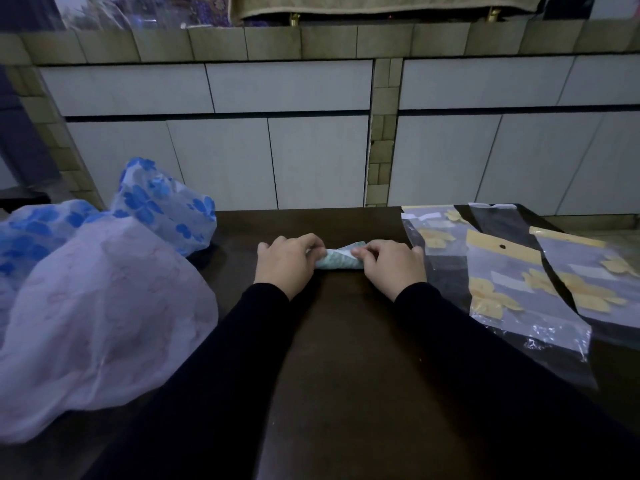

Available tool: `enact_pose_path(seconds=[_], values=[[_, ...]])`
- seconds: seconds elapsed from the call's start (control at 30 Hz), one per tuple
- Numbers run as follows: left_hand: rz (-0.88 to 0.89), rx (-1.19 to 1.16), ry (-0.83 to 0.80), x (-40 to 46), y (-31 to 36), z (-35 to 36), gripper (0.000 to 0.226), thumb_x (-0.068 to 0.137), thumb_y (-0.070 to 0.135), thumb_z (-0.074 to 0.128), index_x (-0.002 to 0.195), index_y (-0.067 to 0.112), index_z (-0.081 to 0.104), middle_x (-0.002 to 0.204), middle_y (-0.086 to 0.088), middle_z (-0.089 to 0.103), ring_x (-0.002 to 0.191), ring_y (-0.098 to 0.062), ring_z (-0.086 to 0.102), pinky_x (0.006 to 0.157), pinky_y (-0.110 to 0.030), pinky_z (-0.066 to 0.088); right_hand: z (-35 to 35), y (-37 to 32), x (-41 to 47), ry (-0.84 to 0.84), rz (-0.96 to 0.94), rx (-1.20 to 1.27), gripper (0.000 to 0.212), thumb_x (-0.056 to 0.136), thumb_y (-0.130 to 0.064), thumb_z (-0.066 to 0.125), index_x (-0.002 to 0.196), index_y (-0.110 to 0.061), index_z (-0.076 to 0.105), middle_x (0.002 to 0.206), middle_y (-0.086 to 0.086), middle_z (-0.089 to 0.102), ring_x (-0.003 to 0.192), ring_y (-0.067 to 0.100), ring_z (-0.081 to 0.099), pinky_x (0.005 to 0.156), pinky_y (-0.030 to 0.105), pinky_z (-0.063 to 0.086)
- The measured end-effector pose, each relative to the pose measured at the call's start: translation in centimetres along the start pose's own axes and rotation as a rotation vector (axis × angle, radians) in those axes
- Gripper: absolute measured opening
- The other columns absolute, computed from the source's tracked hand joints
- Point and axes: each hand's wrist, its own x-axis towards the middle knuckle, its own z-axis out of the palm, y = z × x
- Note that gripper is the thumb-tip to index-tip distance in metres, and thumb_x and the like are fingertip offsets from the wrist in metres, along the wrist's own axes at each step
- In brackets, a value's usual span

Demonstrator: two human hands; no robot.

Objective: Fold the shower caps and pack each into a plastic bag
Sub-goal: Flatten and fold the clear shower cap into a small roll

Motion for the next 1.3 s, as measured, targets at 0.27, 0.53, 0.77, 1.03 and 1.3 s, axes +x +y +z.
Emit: enact_pose_path(seconds=[0.27, 0.53, 0.77, 1.03, 1.3], values=[[-0.015, -0.001, -0.022, 0.3, -0.2, 0.3, 0.021, 0.100, 0.042, 0.038, 0.106, 0.037, 0.058, 0.102, 0.007, 0.062, 0.104, -0.018, 0.050, 0.087, -0.039, 0.028, 0.2, -0.5, 0.0, 0.044, 0.020, -0.052, 0.039, 0.098, -0.051, 0.038, 0.116, -0.027, 0.063, 0.103, -0.002, 0.069, 0.098, 0.019, 0.060, 0.096, 0.041, 0.030], [0.147, 0.054, 0.121, 0.1, -0.1, 1.0, 0.021, 0.098, 0.032, 0.046, 0.108, 0.037, 0.064, 0.116, 0.011, 0.057, 0.110, -0.014, 0.043, 0.090, -0.039, 0.022, -0.3, -0.1, -0.3, 0.265, -0.102, -0.130, 0.030, 0.088, -0.056, 0.054, 0.102, -0.034, 0.070, 0.109, -0.008, 0.052, 0.106, 0.016, 0.043, 0.088, 0.038, 0.029], [0.038, 0.016, -0.029, 0.3, -0.1, 0.9, 0.031, 0.095, 0.042, 0.042, 0.117, 0.038, 0.064, 0.123, 0.014, 0.058, 0.118, -0.013, 0.042, 0.107, -0.051, 0.018, -0.1, -0.1, -0.3, 0.130, -0.080, -0.167, 0.036, 0.095, -0.052, 0.045, 0.114, -0.032, 0.068, 0.112, -0.010, 0.065, 0.104, 0.017, 0.052, 0.095, 0.042, 0.030], [0.048, 0.078, -0.034, 1.1, -0.2, 0.9, 0.037, 0.086, 0.057, 0.056, 0.117, 0.038, 0.064, 0.123, 0.012, 0.059, 0.119, -0.017, 0.040, 0.101, -0.046, 0.023, 0.0, -0.1, 0.1, 0.026, -0.005, -0.159, 0.041, 0.087, -0.053, 0.059, 0.122, -0.033, 0.063, 0.117, -0.009, 0.062, 0.111, 0.018, 0.048, 0.097, 0.041, 0.032], [0.078, 0.044, -0.030, 1.9, -0.2, 1.5, 0.037, 0.096, 0.052, 0.041, 0.117, 0.032, 0.064, 0.116, 0.003, 0.056, 0.111, -0.021, 0.039, 0.094, -0.039, 0.026, -0.2, -0.8, 1.6, 0.039, 0.023, -0.166, 0.030, 0.095, -0.045, 0.049, 0.110, -0.030, 0.069, 0.105, -0.004, 0.068, 0.107, 0.020, 0.053, 0.096, 0.040, 0.029]])
